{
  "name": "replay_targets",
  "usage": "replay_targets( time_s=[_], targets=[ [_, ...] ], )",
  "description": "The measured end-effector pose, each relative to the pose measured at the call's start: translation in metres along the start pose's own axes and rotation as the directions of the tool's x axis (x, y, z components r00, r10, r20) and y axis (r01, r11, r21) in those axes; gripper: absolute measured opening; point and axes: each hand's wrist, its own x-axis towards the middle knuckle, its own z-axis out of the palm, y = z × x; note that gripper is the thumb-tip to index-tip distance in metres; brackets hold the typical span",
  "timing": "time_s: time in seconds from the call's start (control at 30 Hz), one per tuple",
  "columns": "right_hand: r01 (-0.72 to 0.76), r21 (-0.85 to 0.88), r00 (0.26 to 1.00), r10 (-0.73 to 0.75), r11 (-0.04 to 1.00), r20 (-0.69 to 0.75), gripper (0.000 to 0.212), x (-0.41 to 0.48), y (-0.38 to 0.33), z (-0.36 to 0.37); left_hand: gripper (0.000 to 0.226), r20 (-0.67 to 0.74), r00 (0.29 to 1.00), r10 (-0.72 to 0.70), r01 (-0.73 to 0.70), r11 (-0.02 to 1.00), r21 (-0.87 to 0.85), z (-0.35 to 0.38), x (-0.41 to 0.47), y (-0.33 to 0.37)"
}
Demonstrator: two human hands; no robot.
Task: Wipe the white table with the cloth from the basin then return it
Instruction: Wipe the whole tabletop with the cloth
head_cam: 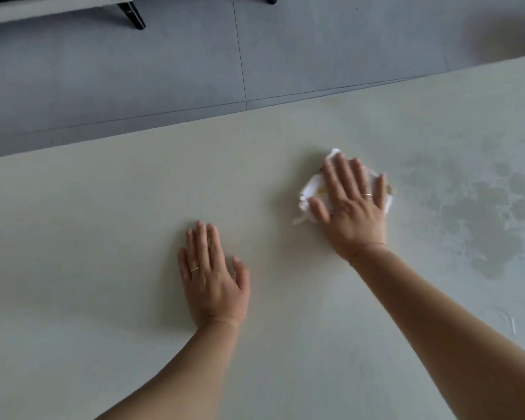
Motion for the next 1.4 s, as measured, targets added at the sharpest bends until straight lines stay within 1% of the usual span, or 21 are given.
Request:
replay_targets(
  time_s=[0.07, 0.13, 0.17, 0.2, 0.3, 0.4, 0.47, 0.53, 0.6, 0.7, 0.73, 0.77, 0.8, 0.87, 0.93, 1.0, 1.07, 1.13, 1.27, 1.33, 1.4],
  targets=[
    [-0.156, 0.007, 0.988, 0.156, 0.988, 0.012, 0.071, -0.003, 0.005, -0.001, 0.063, -0.004, 1.0, 0.001, -0.001, 1.0, 0.002, 0.001, 0.001, 0.001],
    [-0.311, 0.058, 0.95, 0.313, 0.948, -0.013, 0.071, -0.005, -0.022, 0.004, 0.063, -0.005, 1.0, 0.002, -0.002, 1.0, 0.002, 0.003, 0.0, -0.001],
    [-0.332, 0.08, 0.942, 0.335, 0.94, -0.023, 0.071, -0.01, -0.043, 0.008, 0.063, -0.007, 1.0, 0.007, -0.007, 1.0, 0.0, 0.004, -0.001, -0.002],
    [-0.292, 0.092, 0.955, 0.295, 0.952, -0.027, 0.071, -0.018, -0.064, 0.013, 0.063, -0.012, 1.0, 0.012, -0.012, 1.0, -0.006, 0.005, -0.001, -0.003],
    [0.006, 0.069, 1.0, -0.008, 0.998, 0.024, 0.075, -0.051, -0.107, 0.025, 0.061, -0.041, 0.999, 0.006, -0.007, 1.0, -0.019, 0.004, 0.001, -0.001],
    [0.231, 0.049, 0.973, -0.231, 0.972, 0.004, 0.077, -0.058, -0.089, 0.024, 0.059, -0.044, 0.999, 0.009, -0.01, 1.0, -0.025, 0.002, 0.001, 0.001],
    [0.305, 0.011, 0.952, -0.305, 0.952, -0.006, 0.074, -0.061, -0.059, 0.019, 0.061, -0.028, 1.0, 0.005, -0.006, 0.999, -0.035, 0.001, -0.001, 0.0],
    [0.21, -0.01, 0.978, -0.21, 0.978, -0.01, 0.07, -0.066, -0.023, 0.011, 0.061, -0.028, 1.0, -0.005, 0.004, 0.999, -0.039, 0.0, -0.001, 0.001],
    [0.027, -0.009, 1.0, -0.027, 1.0, -0.001, 0.07, -0.074, 0.004, 0.005, 0.062, -0.017, 1.0, -0.014, 0.014, 0.999, -0.04, -0.001, 0.0, 0.003],
    [-0.255, 0.039, 0.967, 0.256, 0.966, -0.018, 0.07, -0.081, -0.005, 0.01, 0.065, 0.0, 1.0, -0.015, 0.015, 0.999, -0.043, -0.001, 0.0, 0.004],
    [-0.3, 0.061, 0.953, 0.301, 0.952, -0.016, 0.07, -0.086, -0.021, 0.014, 0.065, 0.009, 1.0, -0.014, 0.015, 0.999, -0.044, 0.0, -0.001, 0.003],
    [-0.284, 0.069, 0.958, 0.286, 0.956, -0.015, 0.07, -0.094, -0.039, 0.019, 0.064, 0.016, 1.0, -0.011, 0.012, 0.999, -0.048, 0.0, -0.002, 0.001],
    [-0.214, 0.062, 0.977, 0.215, 0.975, -0.011, 0.071, -0.105, -0.056, 0.024, 0.063, 0.021, 1.0, -0.007, 0.008, 0.999, -0.054, 0.001, -0.002, 0.001],
    [-0.007, 0.043, 1.0, 0.006, 0.999, 0.021, 0.073, -0.128, -0.077, 0.03, 0.062, 0.034, 0.999, -0.006, 0.008, 0.998, -0.063, 0.002, -0.002, -0.001],
    [0.165, 0.024, 0.986, -0.166, 0.986, 0.028, 0.07, -0.134, -0.069, 0.03, 0.062, 0.03, 1.0, 0.002, 0.0, 0.998, -0.065, 0.004, -0.002, -0.002],
    [0.228, 0.008, 0.974, -0.228, 0.974, 0.008, 0.066, -0.13, -0.043, 0.026, 0.062, 0.017, 1.0, 0.001, 0.0, 0.998, -0.065, 0.004, -0.003, -0.003],
    [0.134, 0.003, 0.991, -0.134, 0.991, -0.005, 0.063, -0.127, -0.011, 0.02, 0.062, 0.002, 1.0, -0.004, 0.004, 0.998, -0.068, 0.005, -0.003, -0.003],
    [-0.049, 0.029, 0.999, 0.049, 0.998, -0.009, 0.062, -0.127, 0.014, 0.013, 0.062, -0.003, 1.0, -0.007, 0.007, 0.997, -0.073, 0.005, -0.003, -0.002],
    [-0.328, 0.113, 0.943, 0.331, 0.938, -0.007, 0.062, -0.128, -0.01, 0.016, 0.061, 0.045, 0.999, -0.005, 0.008, 0.998, -0.056, 0.005, -0.004, -0.002],
    [-0.268, 0.12, 0.963, 0.269, 0.956, 0.006, 0.062, -0.142, -0.044, 0.023, 0.059, 0.077, 0.997, 0.004, 0.004, 0.994, -0.106, -0.002, -0.002, -0.003],
    [-0.089, 0.104, 0.996, 0.087, 0.991, 0.022, 0.062, -0.17, -0.079, 0.032, 0.058, 0.066, 0.997, 0.046, -0.033, 0.982, -0.187, -0.01, -0.009, -0.009]
  ],
)
